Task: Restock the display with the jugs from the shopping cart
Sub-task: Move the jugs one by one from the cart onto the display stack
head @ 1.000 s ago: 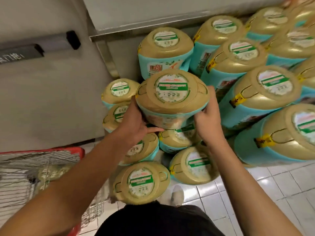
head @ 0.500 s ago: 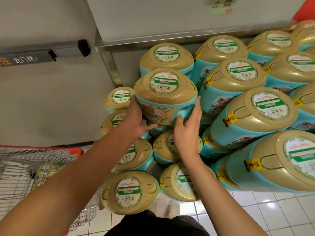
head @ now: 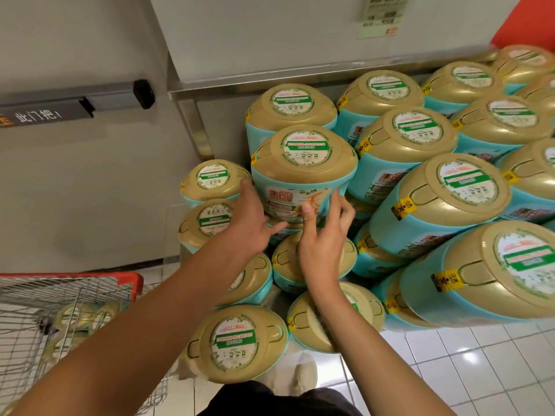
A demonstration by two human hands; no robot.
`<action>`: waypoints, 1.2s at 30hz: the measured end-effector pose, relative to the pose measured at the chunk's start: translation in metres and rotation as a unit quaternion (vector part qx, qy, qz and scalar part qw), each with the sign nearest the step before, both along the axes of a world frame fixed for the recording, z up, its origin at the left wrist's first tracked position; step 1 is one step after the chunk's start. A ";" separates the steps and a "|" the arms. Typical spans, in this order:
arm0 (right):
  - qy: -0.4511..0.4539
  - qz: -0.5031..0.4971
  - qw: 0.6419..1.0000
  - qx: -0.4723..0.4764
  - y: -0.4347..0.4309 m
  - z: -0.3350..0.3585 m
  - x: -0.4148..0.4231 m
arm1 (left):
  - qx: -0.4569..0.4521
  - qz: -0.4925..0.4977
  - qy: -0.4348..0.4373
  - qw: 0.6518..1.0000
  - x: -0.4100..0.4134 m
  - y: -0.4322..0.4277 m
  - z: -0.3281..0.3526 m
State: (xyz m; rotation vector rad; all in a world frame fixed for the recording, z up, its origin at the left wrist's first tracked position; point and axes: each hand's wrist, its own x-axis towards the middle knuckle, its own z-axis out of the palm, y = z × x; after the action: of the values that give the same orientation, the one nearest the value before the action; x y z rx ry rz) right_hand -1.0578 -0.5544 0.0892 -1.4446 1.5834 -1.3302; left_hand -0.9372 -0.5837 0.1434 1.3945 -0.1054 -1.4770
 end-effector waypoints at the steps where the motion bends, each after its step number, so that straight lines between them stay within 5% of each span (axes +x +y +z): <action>1: 0.001 0.003 1.000 0.008 0.000 0.000 0.000 | 0.002 -0.001 -0.003 1.000 0.000 0.000 0.000; 13: 0.035 0.008 0.999 0.034 0.010 0.005 -0.005 | -0.036 -0.005 -0.064 0.997 0.023 0.017 0.001; 19: -0.049 -0.029 0.998 0.022 0.068 0.020 -0.003 | -0.137 0.029 -0.137 0.981 0.041 0.083 0.015; 25: -0.073 0.106 0.991 -0.032 0.145 0.039 -0.004 | -0.166 -0.013 -0.198 0.966 0.070 0.186 -0.012; 36: -0.091 0.292 0.951 0.048 0.304 0.004 0.037 | -0.148 0.005 -0.269 0.952 0.148 0.443 -0.056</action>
State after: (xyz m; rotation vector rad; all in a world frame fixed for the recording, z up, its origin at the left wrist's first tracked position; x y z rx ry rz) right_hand -1.0212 -0.2506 0.0927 -1.5189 0.9734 -0.9838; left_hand -0.7890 -0.1409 0.0869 1.5045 -0.6352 -0.9869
